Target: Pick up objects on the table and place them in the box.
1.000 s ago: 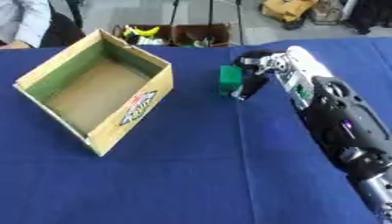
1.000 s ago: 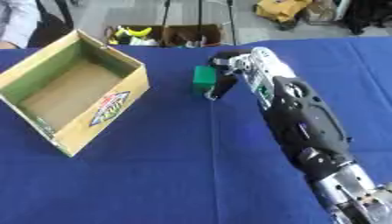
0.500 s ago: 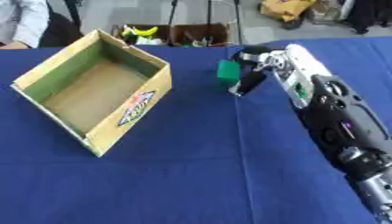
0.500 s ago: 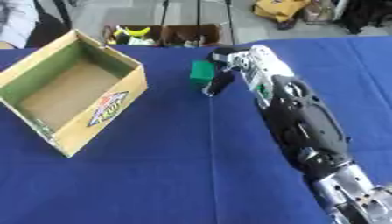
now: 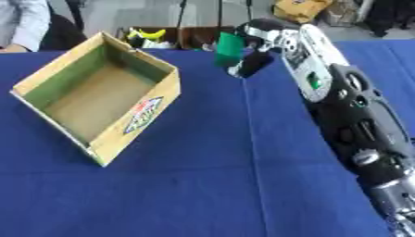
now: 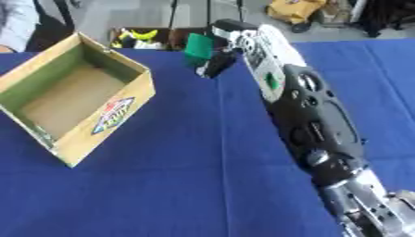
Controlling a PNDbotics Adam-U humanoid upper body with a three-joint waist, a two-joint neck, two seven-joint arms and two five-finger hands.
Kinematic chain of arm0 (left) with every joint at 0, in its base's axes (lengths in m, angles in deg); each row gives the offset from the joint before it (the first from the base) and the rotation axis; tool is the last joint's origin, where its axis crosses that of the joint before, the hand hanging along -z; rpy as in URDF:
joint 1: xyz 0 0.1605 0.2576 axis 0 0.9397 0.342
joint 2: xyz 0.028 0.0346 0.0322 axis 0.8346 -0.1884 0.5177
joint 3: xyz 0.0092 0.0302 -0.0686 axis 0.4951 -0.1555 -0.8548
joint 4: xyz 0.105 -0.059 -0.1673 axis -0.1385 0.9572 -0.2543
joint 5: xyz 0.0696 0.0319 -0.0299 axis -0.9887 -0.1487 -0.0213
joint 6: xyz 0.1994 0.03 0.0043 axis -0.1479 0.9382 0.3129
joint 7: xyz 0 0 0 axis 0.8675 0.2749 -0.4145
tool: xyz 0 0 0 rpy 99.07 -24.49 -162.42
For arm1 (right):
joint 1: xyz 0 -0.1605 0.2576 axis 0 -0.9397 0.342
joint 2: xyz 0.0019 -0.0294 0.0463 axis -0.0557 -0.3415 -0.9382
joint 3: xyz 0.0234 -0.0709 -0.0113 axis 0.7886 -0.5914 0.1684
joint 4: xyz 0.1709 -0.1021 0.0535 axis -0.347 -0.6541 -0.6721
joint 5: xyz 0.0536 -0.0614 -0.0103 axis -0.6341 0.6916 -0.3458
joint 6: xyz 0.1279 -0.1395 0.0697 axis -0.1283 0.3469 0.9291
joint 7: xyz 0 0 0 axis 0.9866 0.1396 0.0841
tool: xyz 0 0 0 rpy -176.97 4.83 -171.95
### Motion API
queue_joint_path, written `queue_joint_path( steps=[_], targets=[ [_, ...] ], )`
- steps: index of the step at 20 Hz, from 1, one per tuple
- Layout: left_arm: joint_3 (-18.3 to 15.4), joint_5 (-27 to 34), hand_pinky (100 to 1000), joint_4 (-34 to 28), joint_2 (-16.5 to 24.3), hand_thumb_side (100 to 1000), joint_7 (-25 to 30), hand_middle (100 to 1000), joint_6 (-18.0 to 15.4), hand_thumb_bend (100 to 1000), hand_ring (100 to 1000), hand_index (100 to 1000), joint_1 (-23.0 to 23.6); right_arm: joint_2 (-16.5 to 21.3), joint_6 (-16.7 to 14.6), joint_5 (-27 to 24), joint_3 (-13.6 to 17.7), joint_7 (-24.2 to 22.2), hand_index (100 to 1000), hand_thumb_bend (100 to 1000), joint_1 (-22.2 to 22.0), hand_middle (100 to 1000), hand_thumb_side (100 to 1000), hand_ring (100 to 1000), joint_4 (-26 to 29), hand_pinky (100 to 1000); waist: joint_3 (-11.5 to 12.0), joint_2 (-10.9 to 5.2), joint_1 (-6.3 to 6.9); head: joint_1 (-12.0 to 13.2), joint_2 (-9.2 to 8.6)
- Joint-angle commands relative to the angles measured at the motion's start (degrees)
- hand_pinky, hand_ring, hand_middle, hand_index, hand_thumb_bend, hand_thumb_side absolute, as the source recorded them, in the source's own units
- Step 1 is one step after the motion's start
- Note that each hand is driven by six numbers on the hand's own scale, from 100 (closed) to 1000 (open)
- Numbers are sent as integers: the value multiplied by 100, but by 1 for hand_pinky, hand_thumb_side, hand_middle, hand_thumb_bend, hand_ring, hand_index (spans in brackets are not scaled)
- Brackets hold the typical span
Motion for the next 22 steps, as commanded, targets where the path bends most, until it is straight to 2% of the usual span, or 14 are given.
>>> queue_joint_path(
  steps=[1, 8, 14, 22],
  targets=[
    [14, 18, 243, -65, 85, 925, 14, 678, -9, 210, 634, 849, -23, -106, 128, -41, 36, 55, 708, 100, 238, 619, 300, 848, 302, 771, 27, -163, -8, -41, -35],
    [46, 42, 244, -63, 99, 925, 47, 677, -13, 211, 633, 849, -39, -612, 364, -17, -3, 240, 708, 100, 435, 614, 297, 845, 586, 771, 148, -195, -41, -179, -37],
    [90, 78, 243, -62, 107, 925, 91, 677, -24, 211, 633, 849, -70, -1170, 637, 336, -50, 648, 713, 100, 544, 620, 298, 832, 690, 752, 343, -203, -86, -361, -89],
    [116, 100, 243, -64, 100, 923, 130, 677, -25, 210, 633, 848, -129, -1738, 867, 898, -5, 1206, 711, 100, 506, 616, 306, 820, 281, 747, 531, -125, -180, -487, -163]
  ],
)
